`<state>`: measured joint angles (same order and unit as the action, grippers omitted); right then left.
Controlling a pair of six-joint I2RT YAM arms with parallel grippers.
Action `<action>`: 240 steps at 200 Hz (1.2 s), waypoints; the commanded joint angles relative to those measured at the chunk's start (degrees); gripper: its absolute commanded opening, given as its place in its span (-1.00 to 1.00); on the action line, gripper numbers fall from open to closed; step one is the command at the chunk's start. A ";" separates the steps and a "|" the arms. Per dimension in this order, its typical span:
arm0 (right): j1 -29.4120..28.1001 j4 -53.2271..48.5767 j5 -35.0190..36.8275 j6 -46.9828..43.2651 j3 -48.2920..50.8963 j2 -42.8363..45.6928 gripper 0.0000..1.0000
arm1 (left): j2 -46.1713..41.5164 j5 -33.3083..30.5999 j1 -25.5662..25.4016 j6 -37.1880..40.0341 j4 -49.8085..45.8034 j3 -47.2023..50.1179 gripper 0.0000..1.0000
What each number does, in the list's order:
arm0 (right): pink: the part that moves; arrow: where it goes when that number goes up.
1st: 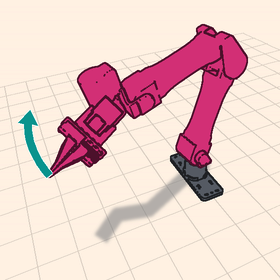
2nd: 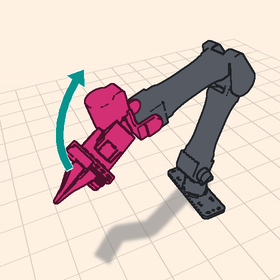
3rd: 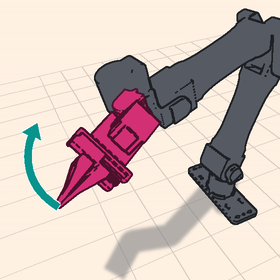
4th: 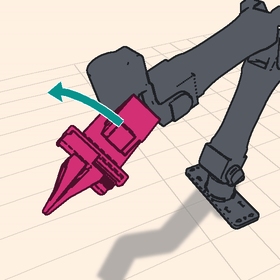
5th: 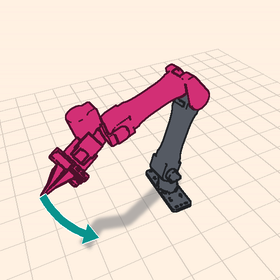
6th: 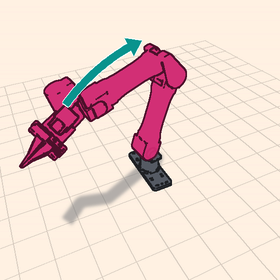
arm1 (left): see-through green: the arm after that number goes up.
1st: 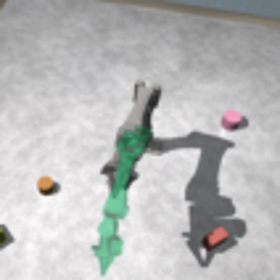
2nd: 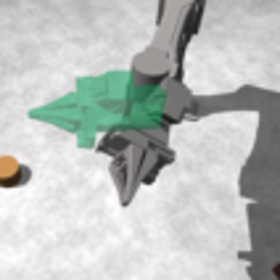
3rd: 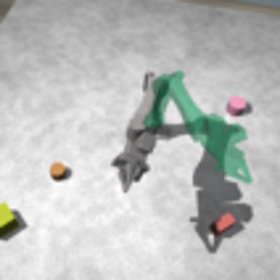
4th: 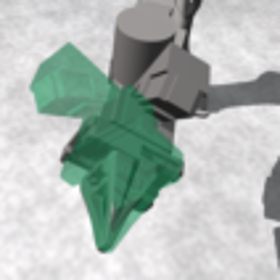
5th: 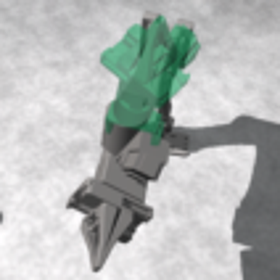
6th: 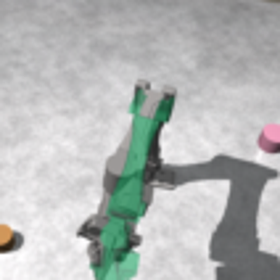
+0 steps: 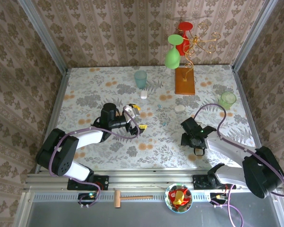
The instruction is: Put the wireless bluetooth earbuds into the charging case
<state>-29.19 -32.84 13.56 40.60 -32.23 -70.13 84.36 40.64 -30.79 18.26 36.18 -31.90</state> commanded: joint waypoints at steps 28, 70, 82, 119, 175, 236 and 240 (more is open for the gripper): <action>-0.50 0.73 2.66 0.41 -2.69 -3.74 0.00 | -0.82 -0.56 -0.24 -0.66 -0.32 -0.07 1.00; -1.47 0.13 -1.43 -5.40 -4.65 0.20 -0.29 | -0.95 -3.27 -0.24 -3.83 0.19 -0.27 1.00; -1.91 1.43 -5.82 -9.86 -5.69 1.72 -0.31 | -1.36 -2.52 -0.24 -4.42 0.37 -0.36 1.00; -3.59 -0.25 -19.98 -27.43 -12.61 4.42 -0.46 | -3.22 8.95 0.89 -6.41 2.17 0.09 1.00; -5.57 -3.32 -35.37 -56.92 -19.49 6.36 -0.52 | -5.21 27.31 1.08 -7.96 3.58 0.54 0.84; -9.08 -7.96 -39.91 -70.79 -29.57 -0.71 -0.55 | -4.22 29.98 -0.77 -8.91 1.00 -1.40 0.69; -9.17 -7.74 -40.05 -71.19 -30.13 -1.19 -0.56 | -4.04 30.16 -0.84 -9.11 0.99 -1.57 0.67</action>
<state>-37.43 -38.33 -23.11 -22.52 -58.92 -69.10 79.92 66.57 -31.14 10.66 37.69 -31.90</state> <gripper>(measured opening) 0.376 0.857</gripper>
